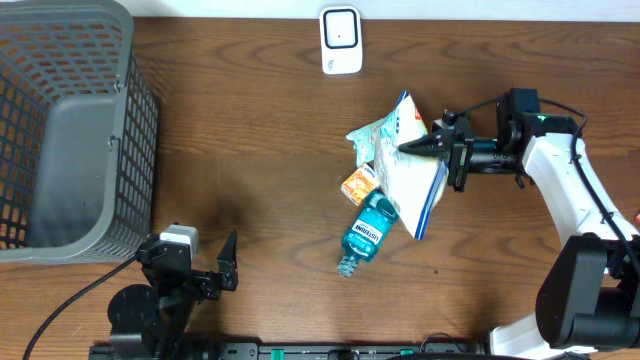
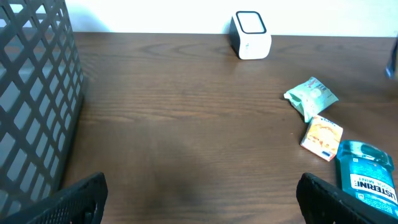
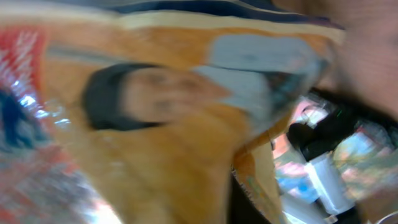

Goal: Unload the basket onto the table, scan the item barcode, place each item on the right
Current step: 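Grasp the snack bag with the right gripper and lift it, then carry the snack bag to the white scanner and hold it there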

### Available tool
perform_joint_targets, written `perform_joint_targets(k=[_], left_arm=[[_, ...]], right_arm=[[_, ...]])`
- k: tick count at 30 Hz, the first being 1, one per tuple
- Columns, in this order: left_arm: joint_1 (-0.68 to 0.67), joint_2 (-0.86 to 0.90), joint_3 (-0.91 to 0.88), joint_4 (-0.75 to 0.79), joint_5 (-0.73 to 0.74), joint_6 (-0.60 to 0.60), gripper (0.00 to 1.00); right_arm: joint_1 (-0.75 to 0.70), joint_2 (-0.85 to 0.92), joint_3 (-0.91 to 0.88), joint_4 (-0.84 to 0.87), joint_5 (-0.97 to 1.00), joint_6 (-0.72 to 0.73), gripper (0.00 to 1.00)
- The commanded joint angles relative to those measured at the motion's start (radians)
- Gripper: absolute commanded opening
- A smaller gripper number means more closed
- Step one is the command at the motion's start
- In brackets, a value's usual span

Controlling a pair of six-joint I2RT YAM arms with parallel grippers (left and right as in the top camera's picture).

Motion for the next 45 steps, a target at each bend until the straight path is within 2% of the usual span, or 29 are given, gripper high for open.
perform_joint_targets(k=[1,5,8,29,32,35,38,43,45], left_arm=[[0.005,-0.004,0.009,0.000,0.013,0.014,0.97],[0.005,-0.004,0.009,0.000,0.013,0.014,0.97],[0.005,-0.004,0.009,0.000,0.013,0.014,0.97],[0.005,-0.004,0.009,0.000,0.013,0.014,0.97],[0.005,-0.004,0.009,0.000,0.013,0.014,0.97],[0.005,-0.004,0.009,0.000,0.013,0.014,0.97],[0.005,-0.004,0.009,0.000,0.013,0.014,0.97],[0.005,-0.004,0.009,0.000,0.013,0.014,0.97],[0.005,-0.004,0.009,0.000,0.013,0.014,0.97]], right_arm=[[-0.005,-0.019,0.014,-0.003,-0.061,0.261,0.01],[-0.005,-0.019,0.014,-0.003,-0.053,0.423,0.01],[-0.005,-0.019,0.014,-0.003,-0.053,0.480,0.01],[-0.005,-0.019,0.014,-0.002,-0.043,0.480,0.01],[-0.005,-0.019,0.014,0.008,0.082,0.534,0.01],[0.000,-0.019,0.014,0.099,0.426,0.644,0.01],[0.023,-0.019,0.014,0.174,0.661,0.616,0.01],[0.034,-0.019,0.014,0.258,0.669,0.581,0.01],[0.033,-0.019,0.014,0.280,0.669,0.495,0.01]])
